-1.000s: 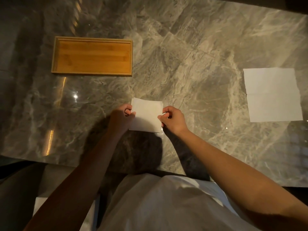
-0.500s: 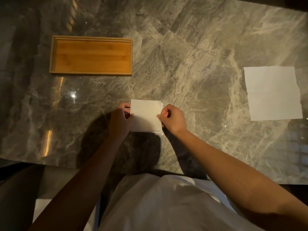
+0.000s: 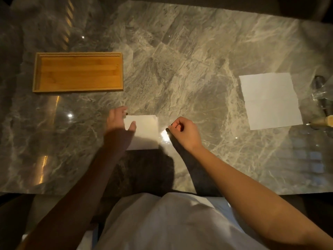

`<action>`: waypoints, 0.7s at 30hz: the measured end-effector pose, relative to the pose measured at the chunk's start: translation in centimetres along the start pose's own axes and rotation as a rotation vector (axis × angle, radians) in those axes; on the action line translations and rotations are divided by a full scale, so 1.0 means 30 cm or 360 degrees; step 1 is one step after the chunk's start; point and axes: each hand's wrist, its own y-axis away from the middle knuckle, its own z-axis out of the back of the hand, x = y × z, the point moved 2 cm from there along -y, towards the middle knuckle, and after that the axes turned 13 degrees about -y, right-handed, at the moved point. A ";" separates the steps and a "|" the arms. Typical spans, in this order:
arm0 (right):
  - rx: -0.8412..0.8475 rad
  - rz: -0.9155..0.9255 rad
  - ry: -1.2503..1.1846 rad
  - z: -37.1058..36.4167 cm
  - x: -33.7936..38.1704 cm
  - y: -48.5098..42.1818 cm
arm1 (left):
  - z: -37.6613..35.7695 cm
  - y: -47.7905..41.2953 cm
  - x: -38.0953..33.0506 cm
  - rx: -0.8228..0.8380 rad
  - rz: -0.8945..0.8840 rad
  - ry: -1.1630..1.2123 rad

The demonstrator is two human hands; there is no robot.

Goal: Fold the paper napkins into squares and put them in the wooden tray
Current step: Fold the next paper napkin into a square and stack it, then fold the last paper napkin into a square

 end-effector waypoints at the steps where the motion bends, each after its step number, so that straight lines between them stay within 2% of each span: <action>1: -0.0052 0.0016 -0.0019 0.056 -0.016 0.002 | -0.002 -0.008 -0.055 0.0040 -0.0121 -0.0011; 6: -0.0507 -0.0061 -0.0032 0.431 -0.148 0.000 | -0.102 -0.008 -0.404 0.0341 -0.0768 -0.0130; 11: -0.0731 -0.0122 0.0013 0.785 -0.294 0.002 | -0.293 0.067 -0.715 0.0557 -0.1094 -0.0269; 16: -0.0678 -0.0018 0.0313 1.017 -0.397 -0.005 | -0.482 0.115 -0.939 0.0740 -0.1265 -0.0338; 21: -0.0605 -0.0030 0.0644 1.101 -0.432 -0.042 | -0.621 0.170 -1.049 0.0703 -0.1405 -0.0649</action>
